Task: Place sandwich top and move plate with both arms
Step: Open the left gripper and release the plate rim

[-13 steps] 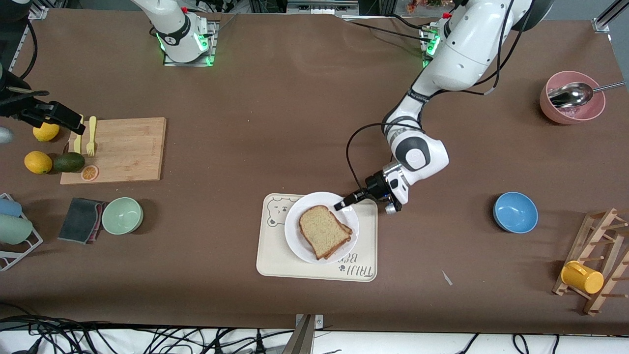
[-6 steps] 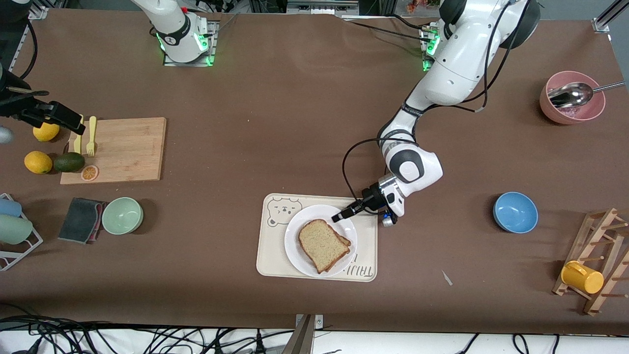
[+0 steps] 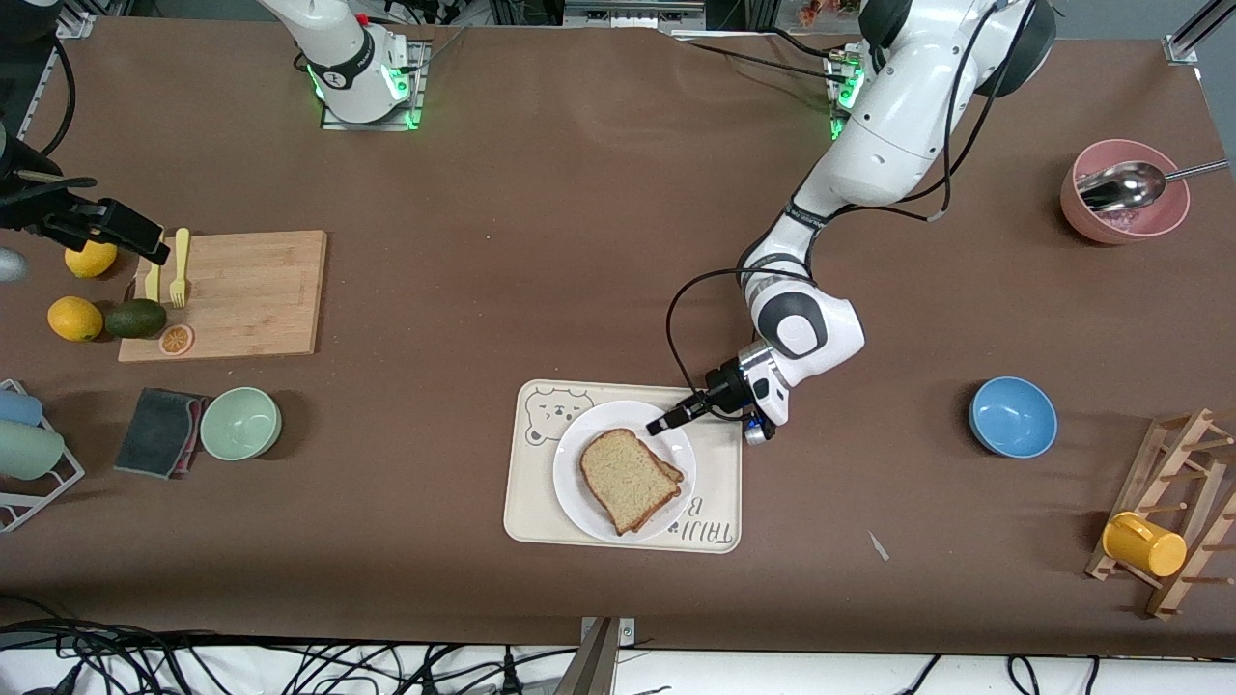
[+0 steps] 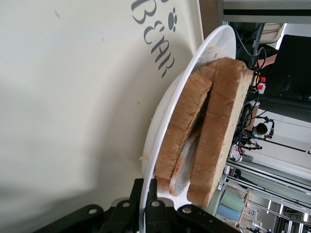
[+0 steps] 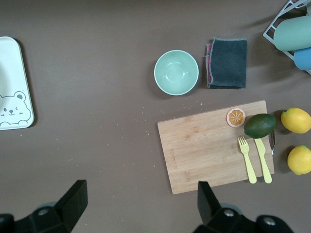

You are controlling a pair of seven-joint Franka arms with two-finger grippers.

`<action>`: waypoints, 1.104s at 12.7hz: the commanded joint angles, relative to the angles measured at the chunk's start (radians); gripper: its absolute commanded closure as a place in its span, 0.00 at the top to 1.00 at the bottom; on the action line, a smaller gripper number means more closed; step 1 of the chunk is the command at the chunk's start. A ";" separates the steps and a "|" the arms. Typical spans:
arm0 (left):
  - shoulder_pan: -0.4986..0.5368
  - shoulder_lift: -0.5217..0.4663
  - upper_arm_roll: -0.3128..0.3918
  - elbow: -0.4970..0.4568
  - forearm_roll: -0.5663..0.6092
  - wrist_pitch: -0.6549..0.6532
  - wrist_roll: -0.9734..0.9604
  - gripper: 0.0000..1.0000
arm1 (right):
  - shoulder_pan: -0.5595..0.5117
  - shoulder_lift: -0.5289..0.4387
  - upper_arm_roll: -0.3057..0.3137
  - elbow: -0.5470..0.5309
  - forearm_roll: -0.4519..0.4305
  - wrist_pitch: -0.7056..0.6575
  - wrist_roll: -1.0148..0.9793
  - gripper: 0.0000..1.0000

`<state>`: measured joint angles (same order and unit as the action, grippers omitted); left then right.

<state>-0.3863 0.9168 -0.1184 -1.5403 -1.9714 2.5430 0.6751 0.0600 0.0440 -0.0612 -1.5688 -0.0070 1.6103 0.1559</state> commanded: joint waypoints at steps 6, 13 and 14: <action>-0.002 -0.033 0.006 -0.037 0.035 0.006 -0.026 0.37 | -0.015 0.002 0.011 0.021 0.019 -0.013 -0.012 1.00; 0.052 -0.225 0.006 -0.234 0.109 0.006 -0.019 0.74 | -0.015 0.002 0.011 0.021 0.019 -0.013 -0.010 1.00; 0.059 -0.252 0.006 -0.265 0.133 0.008 -0.017 0.76 | -0.015 0.002 0.012 0.021 0.019 -0.013 -0.010 1.00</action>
<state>-0.3481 0.7730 -0.1084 -1.6852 -1.8951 2.5486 0.6740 0.0600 0.0439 -0.0612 -1.5684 -0.0062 1.6103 0.1559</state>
